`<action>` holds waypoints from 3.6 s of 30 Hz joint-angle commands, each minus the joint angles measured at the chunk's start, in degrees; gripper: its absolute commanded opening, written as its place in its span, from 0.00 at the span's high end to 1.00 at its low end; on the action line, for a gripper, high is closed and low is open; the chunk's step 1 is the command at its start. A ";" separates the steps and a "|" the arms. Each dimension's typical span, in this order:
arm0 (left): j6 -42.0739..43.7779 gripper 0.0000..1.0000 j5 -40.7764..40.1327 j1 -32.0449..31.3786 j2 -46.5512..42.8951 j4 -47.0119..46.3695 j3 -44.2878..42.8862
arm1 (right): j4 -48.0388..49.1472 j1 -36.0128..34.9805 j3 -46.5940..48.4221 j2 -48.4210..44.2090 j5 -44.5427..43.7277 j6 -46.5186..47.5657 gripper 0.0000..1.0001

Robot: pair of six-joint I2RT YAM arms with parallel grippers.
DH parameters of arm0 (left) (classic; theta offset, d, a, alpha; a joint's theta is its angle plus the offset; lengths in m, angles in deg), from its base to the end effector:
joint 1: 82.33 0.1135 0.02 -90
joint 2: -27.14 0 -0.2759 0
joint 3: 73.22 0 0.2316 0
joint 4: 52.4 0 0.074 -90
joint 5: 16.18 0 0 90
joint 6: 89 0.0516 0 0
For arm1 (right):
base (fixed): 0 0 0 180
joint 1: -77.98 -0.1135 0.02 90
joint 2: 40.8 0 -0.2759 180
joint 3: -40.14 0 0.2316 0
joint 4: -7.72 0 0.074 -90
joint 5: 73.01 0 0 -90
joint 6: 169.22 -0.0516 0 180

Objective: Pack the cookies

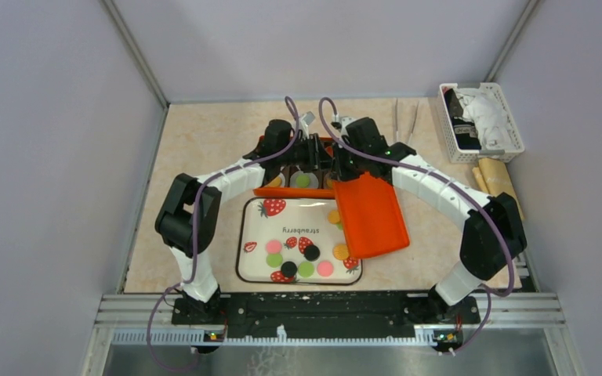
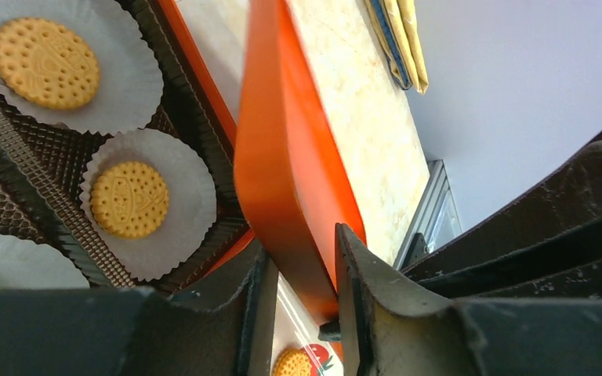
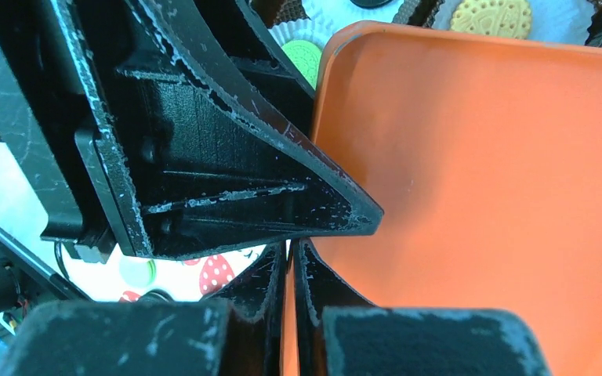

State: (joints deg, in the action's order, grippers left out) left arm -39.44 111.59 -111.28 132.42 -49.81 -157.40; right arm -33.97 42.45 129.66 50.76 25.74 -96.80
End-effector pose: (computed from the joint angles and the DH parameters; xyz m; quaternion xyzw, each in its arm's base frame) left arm 0.3469 -0.2280 0.2502 0.0968 0.8059 -0.5173 0.2712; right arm 0.2797 0.2094 0.2946 -0.1726 0.9010 0.2379 0.3191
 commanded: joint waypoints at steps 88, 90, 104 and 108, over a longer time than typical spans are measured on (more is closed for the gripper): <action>-6.36 1.00 25.93 26.27 -3.60 29.51 -22.86 | 122.16 -35.78 -19.33 18.96 -80.49 106.33 1.00; -6.34 1.00 26.02 26.36 -3.53 29.43 -22.94 | 121.71 -35.73 -18.77 18.03 -81.23 106.63 1.00; -32.80 0.52 32.29 30.44 -4.75 -6.21 -30.87 | 31.23 -28.11 -6.43 -5.99 -63.22 34.65 1.00; -38.67 0.64 30.26 32.73 -4.43 -13.77 -35.52 | 19.52 -23.83 -1.74 -9.53 -52.71 27.54 1.00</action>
State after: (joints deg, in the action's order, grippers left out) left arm -67.64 141.50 -81.21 131.76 -47.03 -186.80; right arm 7.17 15.06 121.94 46.22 -39.87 -50.20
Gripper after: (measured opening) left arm 0.422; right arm 0.158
